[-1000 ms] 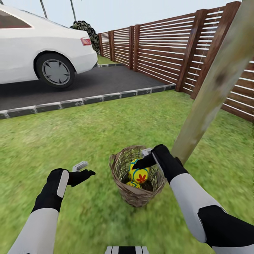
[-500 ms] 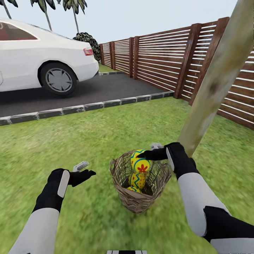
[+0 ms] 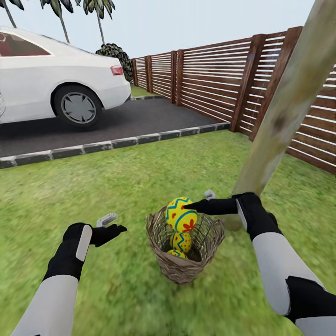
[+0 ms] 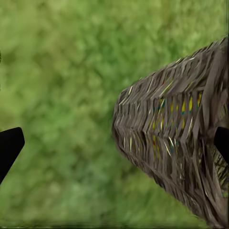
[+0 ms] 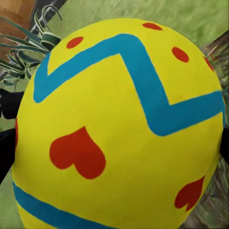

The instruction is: Take the three Easter eggs out of the wicker basket on the lawn in the garden, then place them on the lawn next to a single tree (choose any tree) so that all three eggs are next to the same tree and none are left in the basket.

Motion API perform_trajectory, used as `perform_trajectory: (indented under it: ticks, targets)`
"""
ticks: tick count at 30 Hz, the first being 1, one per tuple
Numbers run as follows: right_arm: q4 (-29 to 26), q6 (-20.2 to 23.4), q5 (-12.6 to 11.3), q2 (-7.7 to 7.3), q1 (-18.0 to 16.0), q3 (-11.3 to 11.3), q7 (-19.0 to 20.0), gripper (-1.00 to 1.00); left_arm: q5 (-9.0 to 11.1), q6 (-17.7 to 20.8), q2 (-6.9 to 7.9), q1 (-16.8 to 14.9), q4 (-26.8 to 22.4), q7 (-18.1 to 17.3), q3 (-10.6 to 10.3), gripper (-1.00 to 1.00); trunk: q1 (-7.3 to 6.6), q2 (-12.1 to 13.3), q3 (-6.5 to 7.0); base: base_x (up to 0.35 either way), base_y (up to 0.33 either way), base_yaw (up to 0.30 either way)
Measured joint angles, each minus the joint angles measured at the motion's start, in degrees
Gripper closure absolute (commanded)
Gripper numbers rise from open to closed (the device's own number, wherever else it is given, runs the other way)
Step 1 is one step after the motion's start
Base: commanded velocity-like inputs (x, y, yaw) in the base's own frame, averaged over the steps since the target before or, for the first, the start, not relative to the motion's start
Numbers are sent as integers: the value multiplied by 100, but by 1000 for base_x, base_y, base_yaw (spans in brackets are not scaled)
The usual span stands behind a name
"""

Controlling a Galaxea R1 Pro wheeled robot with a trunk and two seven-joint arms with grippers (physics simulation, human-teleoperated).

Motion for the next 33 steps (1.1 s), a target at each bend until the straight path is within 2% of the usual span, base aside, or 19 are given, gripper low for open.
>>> perform_trajectory:
  ticks: [5,7,9,15,16,17,19,21,33]
  targets:
    - [7,-7,-50,-28,99,-21,227,100,0,-6,-1,0,-16,-9,1,-100,-112,200,108,-155,0,-151]
    - [33,-33,-68,-108,138,-36,912,100,3,-8,21,0,-46,-28,12,-100,-113,202,122,-4,0,-204]
    - [39,-42,-70,-194,199,-40,1211,100,6,-2,19,0,-70,-31,24,-100,-113,202,136,-1,0,-205]
    - [90,-60,-64,-189,239,-39,1271,100,10,34,7,0,-356,-44,19,-100,-113,202,177,0,0,-205]
    - [61,-61,-59,-177,341,-40,1262,100,37,38,9,0,-437,-57,30,-100,-113,202,184,0,0,-205]
    - [33,-59,-61,-195,376,-46,1271,100,213,38,3,0,-520,-61,28,-100,-113,202,191,0,0,-205]
    - [45,-54,-71,-207,411,-55,1279,100,768,29,-7,11,-570,-52,-31,-100,-113,202,205,0,0,-205]
    - [59,-52,-73,-177,423,-51,1276,100,931,32,7,33,-622,-54,-41,-100,-113,202,219,-11,0,-205]
    - [83,-52,-79,-232,425,-57,1280,100,979,6,-159,52,-568,-50,-60,-100,-110,202,301,-276,-39,-205]
